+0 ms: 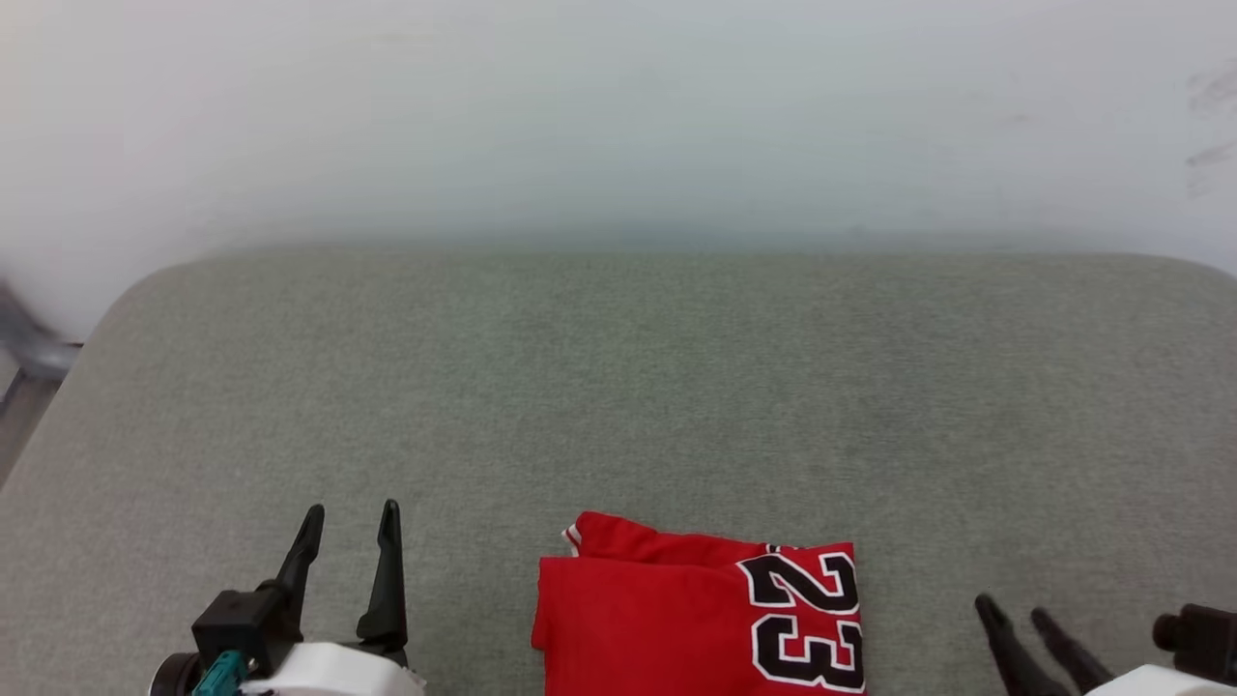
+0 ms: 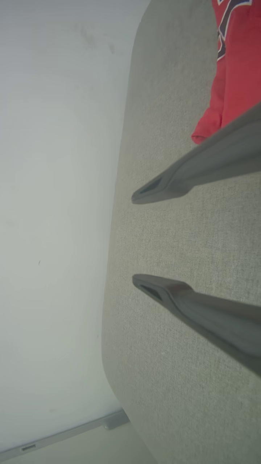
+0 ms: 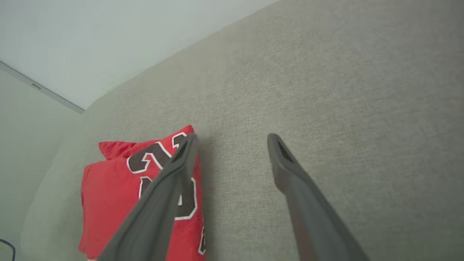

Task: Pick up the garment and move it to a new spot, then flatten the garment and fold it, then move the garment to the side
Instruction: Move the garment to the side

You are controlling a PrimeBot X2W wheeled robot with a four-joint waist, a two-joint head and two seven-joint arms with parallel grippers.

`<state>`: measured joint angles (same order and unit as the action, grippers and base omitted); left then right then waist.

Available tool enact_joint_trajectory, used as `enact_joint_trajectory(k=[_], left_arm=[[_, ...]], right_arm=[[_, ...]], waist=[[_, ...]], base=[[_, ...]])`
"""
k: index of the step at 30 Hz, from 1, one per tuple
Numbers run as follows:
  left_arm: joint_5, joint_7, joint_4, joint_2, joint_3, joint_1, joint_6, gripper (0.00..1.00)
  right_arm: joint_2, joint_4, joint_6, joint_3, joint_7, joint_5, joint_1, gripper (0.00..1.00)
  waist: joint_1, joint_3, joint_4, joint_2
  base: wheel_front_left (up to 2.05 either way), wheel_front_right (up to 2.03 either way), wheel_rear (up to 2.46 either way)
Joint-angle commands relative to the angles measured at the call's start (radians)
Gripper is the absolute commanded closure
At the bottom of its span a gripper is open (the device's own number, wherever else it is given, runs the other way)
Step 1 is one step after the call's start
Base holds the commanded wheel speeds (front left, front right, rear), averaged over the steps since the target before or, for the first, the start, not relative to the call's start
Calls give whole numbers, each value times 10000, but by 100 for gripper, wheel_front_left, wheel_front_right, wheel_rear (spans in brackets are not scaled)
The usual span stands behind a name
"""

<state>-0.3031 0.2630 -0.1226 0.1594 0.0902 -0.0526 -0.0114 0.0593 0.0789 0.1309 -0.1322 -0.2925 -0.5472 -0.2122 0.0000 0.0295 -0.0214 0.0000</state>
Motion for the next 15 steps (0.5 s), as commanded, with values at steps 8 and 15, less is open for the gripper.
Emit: enact_joint_trajectory(k=[8,15], left_arm=[[182,21,112,-316,80,852,288,0],[347,21,199,-643,64,1423,493,0]], right_arm=[[740,-80,-5,755,-2626,-1793,239,0],[1339,-632,-5,1564,-3237,-2463,901,0]], waist=[[0,-1148,-793,0],[0,-1872,-1252,0]], base=[[0,0,0],[0,0,0]])
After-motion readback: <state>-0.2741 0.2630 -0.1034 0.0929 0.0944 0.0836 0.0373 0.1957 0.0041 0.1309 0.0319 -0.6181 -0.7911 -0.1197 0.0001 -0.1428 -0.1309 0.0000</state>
